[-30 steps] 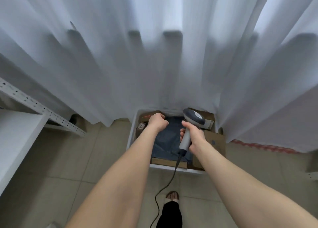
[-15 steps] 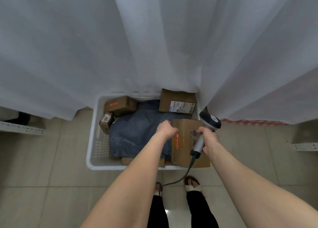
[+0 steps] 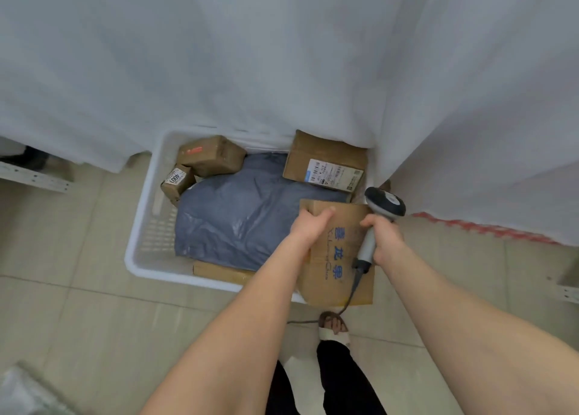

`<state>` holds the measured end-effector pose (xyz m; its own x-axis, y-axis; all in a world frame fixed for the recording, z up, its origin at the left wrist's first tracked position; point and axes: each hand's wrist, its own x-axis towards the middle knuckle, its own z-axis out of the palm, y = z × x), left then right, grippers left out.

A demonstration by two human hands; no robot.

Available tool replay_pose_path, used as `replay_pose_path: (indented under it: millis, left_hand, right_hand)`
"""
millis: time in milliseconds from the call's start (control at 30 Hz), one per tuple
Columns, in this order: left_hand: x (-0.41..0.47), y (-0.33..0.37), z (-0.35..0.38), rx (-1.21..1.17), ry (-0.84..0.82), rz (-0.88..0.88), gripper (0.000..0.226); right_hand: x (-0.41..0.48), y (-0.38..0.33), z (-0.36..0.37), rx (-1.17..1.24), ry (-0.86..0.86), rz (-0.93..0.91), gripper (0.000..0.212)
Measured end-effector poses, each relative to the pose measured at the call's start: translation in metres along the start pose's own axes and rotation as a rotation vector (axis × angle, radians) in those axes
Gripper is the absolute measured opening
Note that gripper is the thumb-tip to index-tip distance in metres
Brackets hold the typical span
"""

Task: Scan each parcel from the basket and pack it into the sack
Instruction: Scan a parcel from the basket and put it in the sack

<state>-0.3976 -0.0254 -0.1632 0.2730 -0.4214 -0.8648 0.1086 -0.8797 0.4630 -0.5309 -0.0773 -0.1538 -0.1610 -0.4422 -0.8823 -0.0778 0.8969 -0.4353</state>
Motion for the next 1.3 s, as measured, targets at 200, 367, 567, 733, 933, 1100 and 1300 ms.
replay_pose_path:
  millis: [200,367,567,733,933,1100,1300]
  left_hand:
    - [-0.050,0.024,-0.072,-0.400,0.276,-0.070,0.088]
    - [-0.116,0.046,-0.154,-0.571,0.455,0.063,0.073]
    - [-0.200,0.058,-0.249,-0.820,0.410,0.043,0.087]
    - [-0.263,0.060,-0.321,-0.918,0.448,0.008,0.092]
    - [-0.325,0.051,-0.395,-0.965,0.439,-0.047,0.050]
    - [-0.362,0.041,-0.424,-0.993,0.457,0.007,0.013]
    - [-0.381,0.032,-0.432,-1.119,0.440,0.161,0.026]
  right_hand:
    - [-0.064,-0.041,0.044,0.126,-0.157,-0.077,0.059]
    - [-0.140,-0.074,0.093,0.106,-0.278,-0.076,0.059]
    - [-0.233,-0.094,0.143,-0.029,-0.410,-0.099,0.078]
    - [-0.307,-0.088,0.179,-0.218,-0.538,-0.182,0.064]
    - [-0.372,-0.084,0.212,-0.221,-0.679,-0.234,0.032]
    - [-0.417,-0.085,0.237,-0.111,-0.770,-0.141,0.024]
    - [-0.446,-0.098,0.244,-0.232,-0.784,-0.286,0.039]
